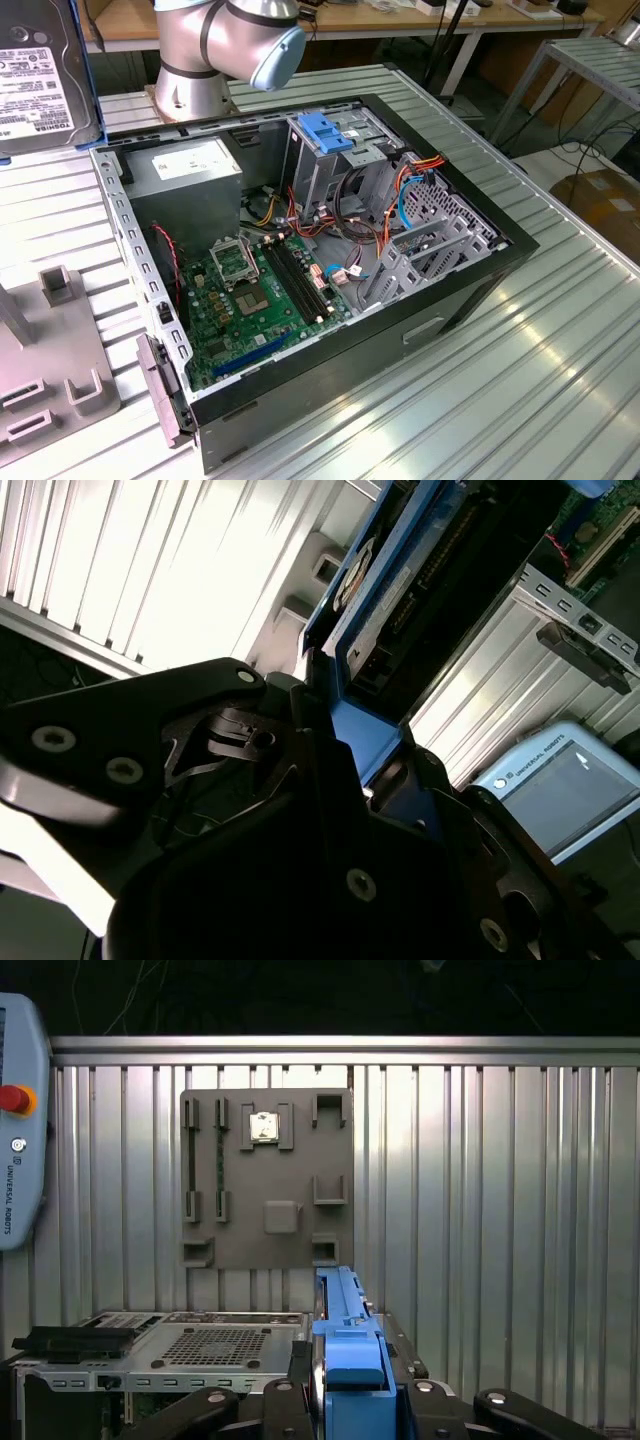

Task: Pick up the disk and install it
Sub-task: 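Pick up the disk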

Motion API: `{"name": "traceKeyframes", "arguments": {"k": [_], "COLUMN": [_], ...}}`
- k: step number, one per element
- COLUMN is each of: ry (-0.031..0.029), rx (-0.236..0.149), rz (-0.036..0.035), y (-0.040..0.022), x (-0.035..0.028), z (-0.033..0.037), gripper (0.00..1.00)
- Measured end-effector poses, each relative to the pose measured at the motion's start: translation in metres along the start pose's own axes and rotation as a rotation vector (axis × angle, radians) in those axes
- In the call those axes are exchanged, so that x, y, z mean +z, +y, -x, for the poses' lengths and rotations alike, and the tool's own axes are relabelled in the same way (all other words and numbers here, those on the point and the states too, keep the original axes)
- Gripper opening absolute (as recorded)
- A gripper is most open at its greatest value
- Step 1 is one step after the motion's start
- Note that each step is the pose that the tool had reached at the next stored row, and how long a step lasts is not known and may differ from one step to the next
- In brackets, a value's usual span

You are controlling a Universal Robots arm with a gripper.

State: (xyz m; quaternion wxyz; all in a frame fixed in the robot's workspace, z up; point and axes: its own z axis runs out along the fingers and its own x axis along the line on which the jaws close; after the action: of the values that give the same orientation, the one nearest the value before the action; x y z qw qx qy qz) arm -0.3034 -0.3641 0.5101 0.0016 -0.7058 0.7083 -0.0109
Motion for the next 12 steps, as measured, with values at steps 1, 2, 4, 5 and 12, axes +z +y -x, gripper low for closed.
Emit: {"name": "traceKeyframes", "arguments": {"k": [1, 2, 4, 5, 12], "ry": [0.0000, 0.0000, 0.0000, 0.0000, 0.0000], "rx": [0.000, 0.000, 0.000, 0.000, 0.000], "rz": [-0.0001, 0.0000, -0.0001, 0.0000, -0.0001], "y": [-0.0068, -0.0132, -0.0221, -0.0233, -0.0334], "x": [0.0002, 0.0002, 0.0004, 0.0004, 0.0006], "z": [0.0000, 0.0000, 0.0001, 0.0001, 0.0001], "gripper": [0.37, 0.37, 0.37, 0.37, 0.37]}}
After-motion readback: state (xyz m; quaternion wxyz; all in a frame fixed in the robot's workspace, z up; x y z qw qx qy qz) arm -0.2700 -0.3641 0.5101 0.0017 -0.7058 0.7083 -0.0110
